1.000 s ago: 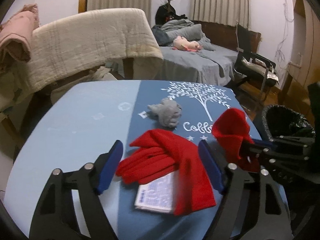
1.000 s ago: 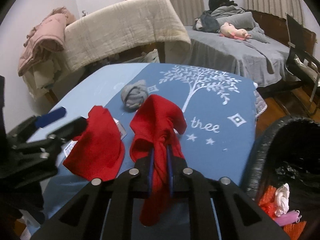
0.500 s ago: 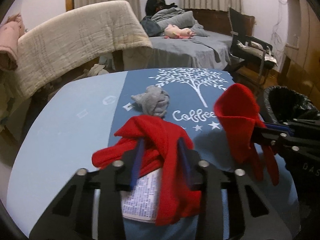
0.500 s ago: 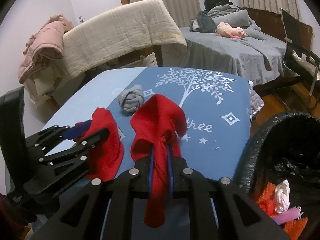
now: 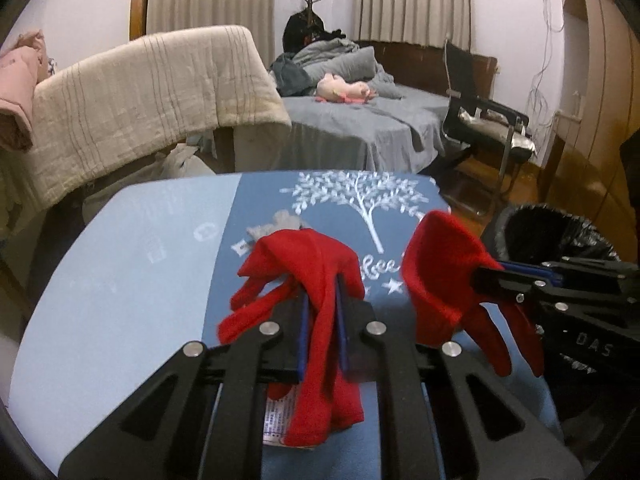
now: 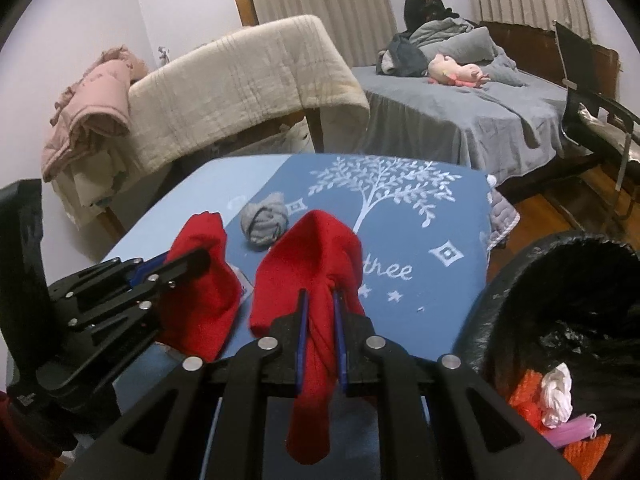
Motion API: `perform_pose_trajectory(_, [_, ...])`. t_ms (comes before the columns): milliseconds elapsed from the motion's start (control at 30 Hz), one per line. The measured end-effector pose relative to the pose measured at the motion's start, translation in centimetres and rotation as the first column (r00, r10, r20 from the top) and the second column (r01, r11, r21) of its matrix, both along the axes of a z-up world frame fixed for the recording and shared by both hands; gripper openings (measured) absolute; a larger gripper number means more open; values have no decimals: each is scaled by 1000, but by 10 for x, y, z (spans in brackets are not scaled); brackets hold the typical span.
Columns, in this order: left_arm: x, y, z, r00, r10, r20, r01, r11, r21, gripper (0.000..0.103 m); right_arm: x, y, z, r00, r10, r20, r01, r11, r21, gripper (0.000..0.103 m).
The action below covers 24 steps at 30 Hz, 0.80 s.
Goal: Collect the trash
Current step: 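Lift both red gloves off the table toward the bin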
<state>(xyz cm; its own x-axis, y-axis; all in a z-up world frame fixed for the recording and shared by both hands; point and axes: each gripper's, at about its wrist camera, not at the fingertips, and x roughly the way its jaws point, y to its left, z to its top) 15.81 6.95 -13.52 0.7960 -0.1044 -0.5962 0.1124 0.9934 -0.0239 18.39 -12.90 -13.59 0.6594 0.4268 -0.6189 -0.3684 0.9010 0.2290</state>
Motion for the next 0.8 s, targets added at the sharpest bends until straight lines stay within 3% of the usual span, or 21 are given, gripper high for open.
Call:
perform_pose_trajectory(333, [-14, -4, 32, 999, 4, 45, -1, 998, -56, 10, -13, -14, 29, 999, -5, 54, 3, 999, 47, 12])
perform_pose_trajectory(800, [-24, -29, 64, 994, -32, 100, 38, 997, -62, 11, -34, -41, 62, 991, -48, 128, 38, 996, 78, 12])
